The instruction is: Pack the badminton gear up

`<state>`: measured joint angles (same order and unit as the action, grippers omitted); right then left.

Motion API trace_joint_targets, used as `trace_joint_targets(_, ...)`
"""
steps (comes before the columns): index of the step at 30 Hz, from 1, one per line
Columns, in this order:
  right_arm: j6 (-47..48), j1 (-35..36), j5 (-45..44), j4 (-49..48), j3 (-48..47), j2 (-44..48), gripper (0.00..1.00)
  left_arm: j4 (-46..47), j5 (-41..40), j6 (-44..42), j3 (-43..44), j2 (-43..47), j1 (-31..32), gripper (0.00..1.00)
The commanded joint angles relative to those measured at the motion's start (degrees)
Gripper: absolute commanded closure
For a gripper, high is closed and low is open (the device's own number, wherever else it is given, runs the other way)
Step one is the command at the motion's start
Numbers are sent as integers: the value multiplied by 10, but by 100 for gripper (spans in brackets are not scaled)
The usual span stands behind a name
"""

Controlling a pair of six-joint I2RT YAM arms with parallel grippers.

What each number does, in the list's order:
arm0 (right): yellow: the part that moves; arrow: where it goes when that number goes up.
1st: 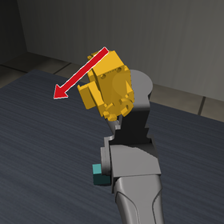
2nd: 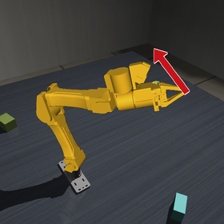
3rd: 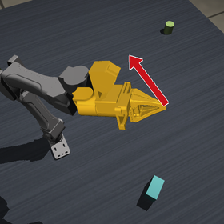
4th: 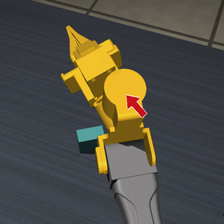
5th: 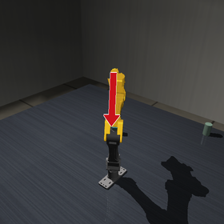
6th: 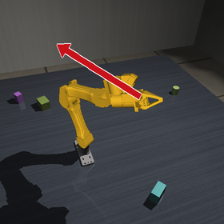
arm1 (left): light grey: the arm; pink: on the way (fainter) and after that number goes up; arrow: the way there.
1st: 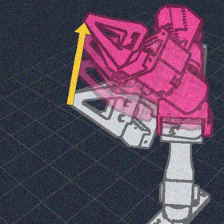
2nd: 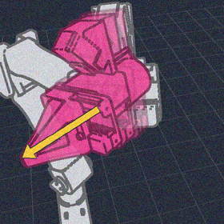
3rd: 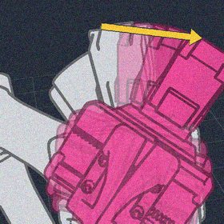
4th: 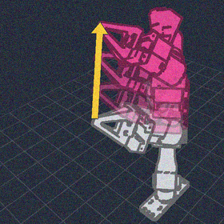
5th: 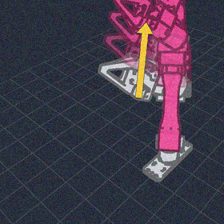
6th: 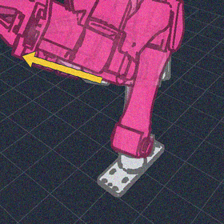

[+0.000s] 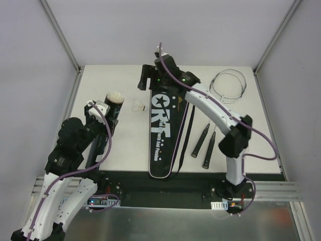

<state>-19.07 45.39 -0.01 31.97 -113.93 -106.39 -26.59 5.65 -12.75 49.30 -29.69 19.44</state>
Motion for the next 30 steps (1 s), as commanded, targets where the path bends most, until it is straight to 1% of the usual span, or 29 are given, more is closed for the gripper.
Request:
trace_joint_targets(1, -37, 15, -168, 93, -167, -127, 11, 7, -31, 1, 41, 13, -1, 100)
trace_joint_targets(2, -35, 22, -182, 106, -195, -173, 11, 2, -33, 2, 40, 16, -1, 100)
trace_joint_targets(3, -36, 24, -198, 115, -222, -197, 11, 0, -32, 7, 39, 20, -1, 100)
trace_joint_targets(5, -33, 31, -208, 104, -245, -239, 11, -15, -28, 15, 36, 32, -1, 100)
trace_joint_targets(9, -30, 40, -246, 71, -245, -285, 11, -42, -15, 36, 34, 54, -1, 100)
trace_joint_targets(10, -22, 42, -249, 47, -244, -295, 11, -45, -13, 37, 33, 62, -1, 100)
trace_joint_targets(13, 30, 53, -258, -7, -248, -330, 11, -60, -6, 40, 33, 74, -1, 100)
trace_joint_targets(17, 62, 71, -285, -42, -271, -373, 11, -75, 5, 48, 33, 75, -1, 100)
trace_joint_targets(18, 63, 71, -301, -47, -272, -381, 9, -76, 11, 51, 33, 75, -1, 100)
trace_joint_targets(21, 24, 71, -316, -38, -294, -417, 9, -76, 19, 55, 32, 77, -1, 100)
trace_joint_targets(23, 18, 72, -314, -37, -313, -439, 9, -79, 20, 54, 33, 77, -1, 100)
trace_joint_targets(26, 30, 76, -326, -31, -321, -452, 12, -79, 21, 53, 33, 76, -1, 100)
trace_joint_targets(27, 39, 77, -340, -28, -318, -451, 20, -80, 21, 52, 33, 75, -1, 100)
trace_joint_targets(30, 51, 78, -359, -19, -283, -429, 36, -78, 24, 52, 32, 70, -1, 100)
